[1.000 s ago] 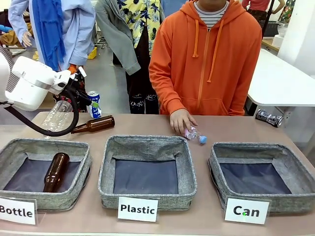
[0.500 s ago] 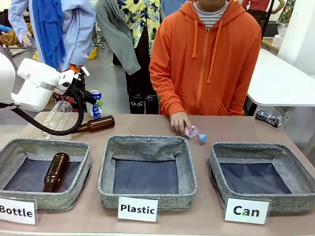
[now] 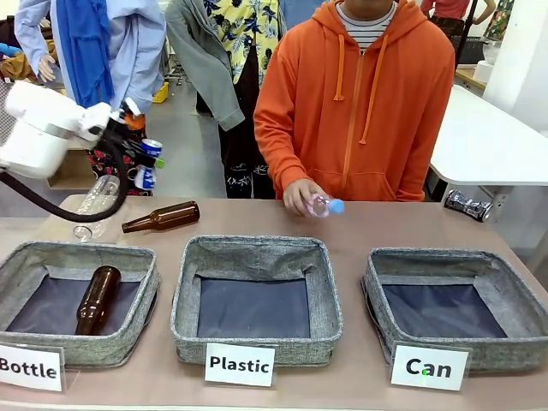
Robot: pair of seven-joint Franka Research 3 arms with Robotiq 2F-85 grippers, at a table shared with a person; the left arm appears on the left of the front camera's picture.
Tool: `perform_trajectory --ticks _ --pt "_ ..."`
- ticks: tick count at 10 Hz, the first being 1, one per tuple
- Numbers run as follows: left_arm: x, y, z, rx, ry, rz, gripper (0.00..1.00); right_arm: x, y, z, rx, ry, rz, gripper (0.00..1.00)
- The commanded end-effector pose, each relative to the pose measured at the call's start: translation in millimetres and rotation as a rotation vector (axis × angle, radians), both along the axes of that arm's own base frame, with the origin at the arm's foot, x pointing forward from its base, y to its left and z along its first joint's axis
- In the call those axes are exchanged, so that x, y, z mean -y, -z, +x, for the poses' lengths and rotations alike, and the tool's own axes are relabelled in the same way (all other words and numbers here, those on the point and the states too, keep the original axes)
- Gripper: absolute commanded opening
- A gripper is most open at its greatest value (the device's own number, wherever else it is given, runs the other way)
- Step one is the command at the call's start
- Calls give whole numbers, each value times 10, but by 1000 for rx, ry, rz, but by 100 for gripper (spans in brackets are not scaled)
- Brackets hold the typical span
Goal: Sort the can waste into the basket.
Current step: Pick up the can waste from the table and place it in the right Fabric basket.
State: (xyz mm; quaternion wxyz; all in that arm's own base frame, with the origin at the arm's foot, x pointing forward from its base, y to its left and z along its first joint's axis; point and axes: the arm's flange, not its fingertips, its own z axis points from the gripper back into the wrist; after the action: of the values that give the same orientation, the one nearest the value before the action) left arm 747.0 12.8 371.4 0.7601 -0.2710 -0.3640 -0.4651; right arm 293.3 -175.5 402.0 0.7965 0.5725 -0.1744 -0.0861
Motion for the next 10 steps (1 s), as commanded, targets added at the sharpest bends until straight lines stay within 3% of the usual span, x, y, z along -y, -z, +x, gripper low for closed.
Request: perform_trajectory --ticks 1,2,4,7,8,9,10 --pt "-279 -590 -882 -19 118 -23 0 9 -18 28 35 1 10 100" --pt "-427 -840 -1297 -41 168 -9 0 9 -18 28 35 1 10 100" --pt "-648 -1125 -2179 -51 397 41 0 9 -18 28 35 1 10 100" --pt "-645 -983 -3174 29 674 89 0 9 -18 28 35 1 10 100" --pt "-563 -868 -3342 109 685 82 0 9 -18 28 35 1 10 100" --pt "-594 -834 -3307 75 636 105 0 9 -18 28 35 1 10 100" --pt "-678 -1042 -3259 5 679 67 0 9 -18 28 35 1 10 100"
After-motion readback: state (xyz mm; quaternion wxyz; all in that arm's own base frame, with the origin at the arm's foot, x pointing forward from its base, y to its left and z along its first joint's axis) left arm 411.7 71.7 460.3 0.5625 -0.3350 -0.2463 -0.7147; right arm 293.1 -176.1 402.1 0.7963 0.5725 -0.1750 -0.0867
